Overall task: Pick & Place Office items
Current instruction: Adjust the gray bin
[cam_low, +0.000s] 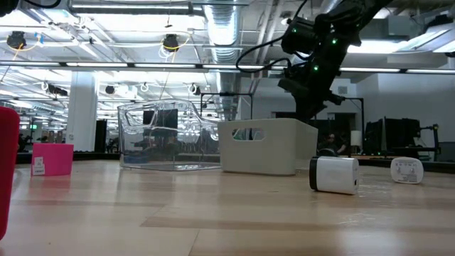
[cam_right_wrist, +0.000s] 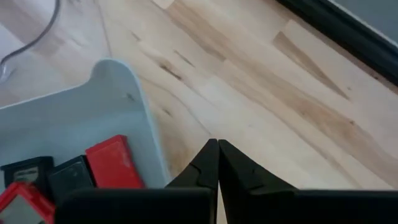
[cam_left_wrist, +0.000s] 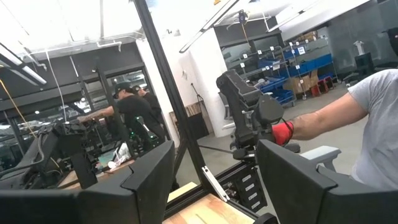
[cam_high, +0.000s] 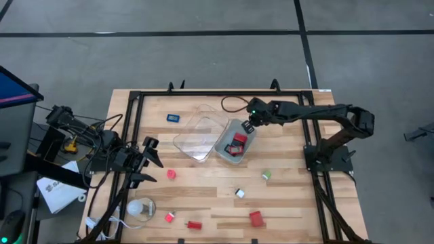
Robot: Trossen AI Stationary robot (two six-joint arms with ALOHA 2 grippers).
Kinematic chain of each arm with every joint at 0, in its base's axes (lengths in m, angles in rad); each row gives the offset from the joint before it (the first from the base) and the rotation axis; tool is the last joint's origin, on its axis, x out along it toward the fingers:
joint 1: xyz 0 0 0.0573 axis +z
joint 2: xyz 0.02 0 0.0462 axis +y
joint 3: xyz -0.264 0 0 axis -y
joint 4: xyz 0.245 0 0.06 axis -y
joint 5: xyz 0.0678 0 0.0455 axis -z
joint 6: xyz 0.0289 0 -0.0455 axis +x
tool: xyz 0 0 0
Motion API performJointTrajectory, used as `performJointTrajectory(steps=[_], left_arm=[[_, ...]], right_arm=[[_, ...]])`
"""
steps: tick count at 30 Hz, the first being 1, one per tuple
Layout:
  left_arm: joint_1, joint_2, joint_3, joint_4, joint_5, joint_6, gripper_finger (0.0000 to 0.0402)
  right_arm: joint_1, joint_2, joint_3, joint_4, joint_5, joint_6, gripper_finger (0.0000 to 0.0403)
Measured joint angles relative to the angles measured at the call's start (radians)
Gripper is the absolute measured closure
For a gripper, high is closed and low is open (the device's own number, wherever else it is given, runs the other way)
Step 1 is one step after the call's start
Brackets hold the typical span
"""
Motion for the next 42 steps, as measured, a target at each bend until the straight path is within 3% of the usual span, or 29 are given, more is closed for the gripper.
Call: performJointTrajectory(steps=[10, 24, 42], left_arm=[[0.0, 0.0, 0.0, 0.0, 0.0, 0.0, 0.0175], [0.0, 0.0, 0.0, -0.004, 0.0, 0.0, 0.0175], [0.0, 0.0, 0.0, -0.007, 0.0, -0.02, 0.0175]], right_arm=[[0.012, 0.006, 0.0, -0.003, -0.025, 0.015, 0.0403], [-0.019, 0.201, -0.01, 0.11, -0.048, -0.02, 0.0403], [0.056, 0.132, -0.016, 0.07, -0.096, 0.006, 0.0403]])
